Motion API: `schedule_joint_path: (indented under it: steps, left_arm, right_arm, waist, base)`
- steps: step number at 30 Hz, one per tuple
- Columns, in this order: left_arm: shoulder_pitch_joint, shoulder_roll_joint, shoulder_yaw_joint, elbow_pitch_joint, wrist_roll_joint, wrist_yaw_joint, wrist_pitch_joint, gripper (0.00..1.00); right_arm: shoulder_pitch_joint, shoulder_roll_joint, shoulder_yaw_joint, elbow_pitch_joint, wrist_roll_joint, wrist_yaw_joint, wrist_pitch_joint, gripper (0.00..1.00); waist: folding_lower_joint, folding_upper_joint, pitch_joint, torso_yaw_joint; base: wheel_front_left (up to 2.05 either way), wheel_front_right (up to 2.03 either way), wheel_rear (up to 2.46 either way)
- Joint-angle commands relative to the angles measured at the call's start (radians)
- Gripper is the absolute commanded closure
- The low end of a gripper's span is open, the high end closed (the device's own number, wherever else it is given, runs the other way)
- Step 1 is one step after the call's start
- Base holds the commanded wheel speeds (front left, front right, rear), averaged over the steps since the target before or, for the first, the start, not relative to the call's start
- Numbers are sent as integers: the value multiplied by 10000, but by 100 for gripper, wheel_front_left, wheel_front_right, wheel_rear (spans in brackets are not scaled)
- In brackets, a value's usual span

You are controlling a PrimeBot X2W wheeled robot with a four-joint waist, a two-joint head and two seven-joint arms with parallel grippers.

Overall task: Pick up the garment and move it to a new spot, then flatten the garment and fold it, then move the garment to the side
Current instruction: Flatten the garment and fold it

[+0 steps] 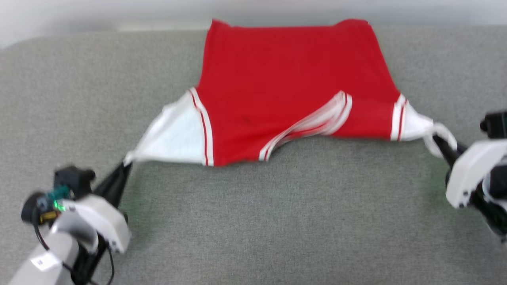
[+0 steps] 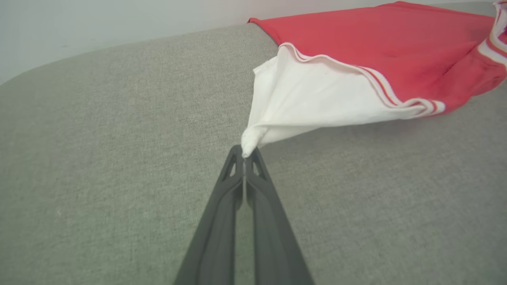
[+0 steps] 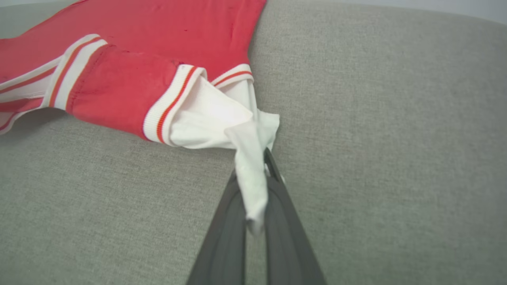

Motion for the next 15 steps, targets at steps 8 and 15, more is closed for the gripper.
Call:
schedule_joint_path:
  steps: [8,15]
  left_arm:
    - [2242,485,-40,-1131,-522,505,695,100]
    - [3683,741,19,-2044,-1021,849,1137,100]
  right_arm:
    - [1882,-825,235,-602,546,-17,412,100]
    - [3142,-1243,339,-1102,914,-17,577,100]
  waist:
    - [3,-1,-964,-126]
    - [3,-1,-1491,-183]
  base:
    - [0,0,0]
    - [0,0,0]
